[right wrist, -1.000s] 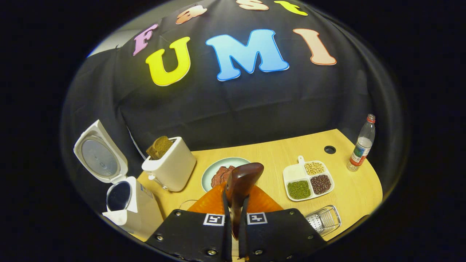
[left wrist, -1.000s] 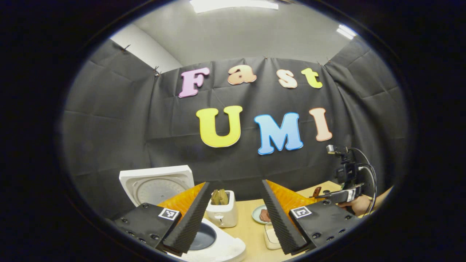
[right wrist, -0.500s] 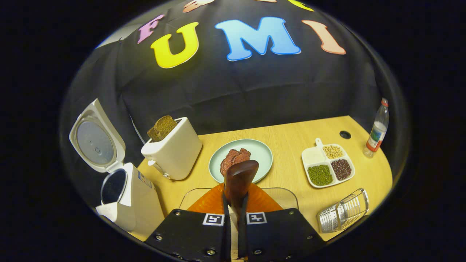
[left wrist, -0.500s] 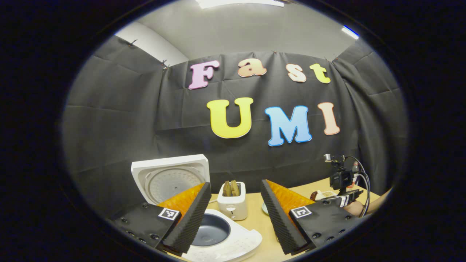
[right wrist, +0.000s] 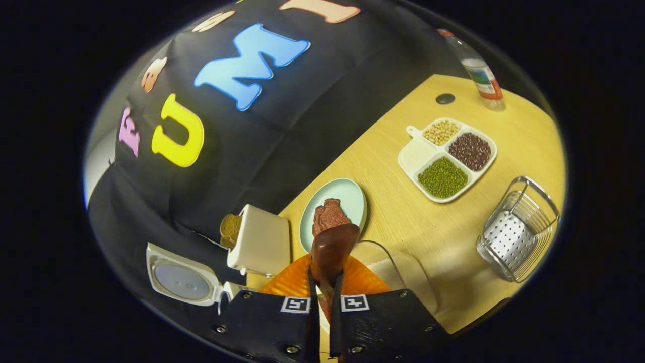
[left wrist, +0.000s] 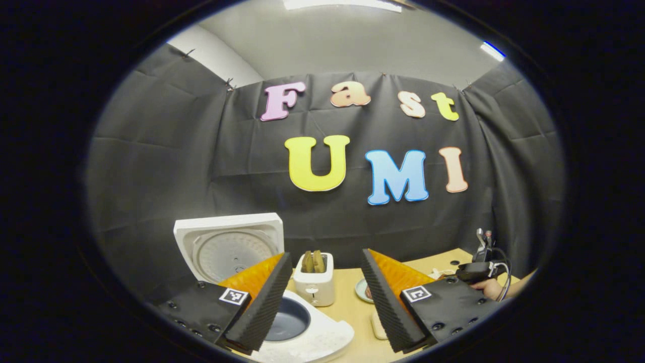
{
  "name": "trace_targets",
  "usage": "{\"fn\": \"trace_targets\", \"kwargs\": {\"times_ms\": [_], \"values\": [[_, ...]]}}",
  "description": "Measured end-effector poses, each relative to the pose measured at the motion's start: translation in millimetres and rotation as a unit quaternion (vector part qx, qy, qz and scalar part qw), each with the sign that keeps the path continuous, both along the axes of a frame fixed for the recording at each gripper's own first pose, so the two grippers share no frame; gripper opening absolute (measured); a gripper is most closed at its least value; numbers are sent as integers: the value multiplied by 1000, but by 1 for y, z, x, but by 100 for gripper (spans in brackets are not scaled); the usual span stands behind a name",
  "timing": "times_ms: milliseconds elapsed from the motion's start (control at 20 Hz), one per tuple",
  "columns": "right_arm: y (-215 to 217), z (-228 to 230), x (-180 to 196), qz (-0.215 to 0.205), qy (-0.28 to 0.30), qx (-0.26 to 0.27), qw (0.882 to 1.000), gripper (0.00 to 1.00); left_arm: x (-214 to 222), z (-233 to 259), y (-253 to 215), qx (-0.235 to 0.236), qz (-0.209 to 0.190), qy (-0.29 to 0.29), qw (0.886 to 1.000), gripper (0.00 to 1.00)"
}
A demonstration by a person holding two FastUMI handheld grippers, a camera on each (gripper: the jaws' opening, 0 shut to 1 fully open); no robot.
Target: Close the left gripper, press the button to open the rice cooker; take a wooden spoon from the chopstick holder with the right hand, scoop a spoonful of rice and pour it into the rice cooker, then put the wooden spoon back into the chopstick holder.
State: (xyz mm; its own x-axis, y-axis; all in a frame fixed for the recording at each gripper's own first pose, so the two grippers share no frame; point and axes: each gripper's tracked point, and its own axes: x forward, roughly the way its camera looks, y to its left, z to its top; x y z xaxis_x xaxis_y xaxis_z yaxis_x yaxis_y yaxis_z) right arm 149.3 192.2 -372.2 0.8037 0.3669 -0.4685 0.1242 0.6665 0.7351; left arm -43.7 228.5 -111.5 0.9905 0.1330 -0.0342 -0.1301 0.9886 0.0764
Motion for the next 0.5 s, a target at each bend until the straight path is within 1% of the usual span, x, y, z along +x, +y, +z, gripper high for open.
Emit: {"fn": "trace_targets", "kwargs": {"times_ms": [250,400,500], "values": [[-1,32,0,15,-27,27,999,7,-6,8,-6,7,3,-7,1000,92],[0,64,0,25,-46,29,998,8,-10,11,-5,15,8,-8,1000,92],[6,86,-2,30,-53,49,997,8,-15,11,-7,15,8,-9,1000,92]]}}
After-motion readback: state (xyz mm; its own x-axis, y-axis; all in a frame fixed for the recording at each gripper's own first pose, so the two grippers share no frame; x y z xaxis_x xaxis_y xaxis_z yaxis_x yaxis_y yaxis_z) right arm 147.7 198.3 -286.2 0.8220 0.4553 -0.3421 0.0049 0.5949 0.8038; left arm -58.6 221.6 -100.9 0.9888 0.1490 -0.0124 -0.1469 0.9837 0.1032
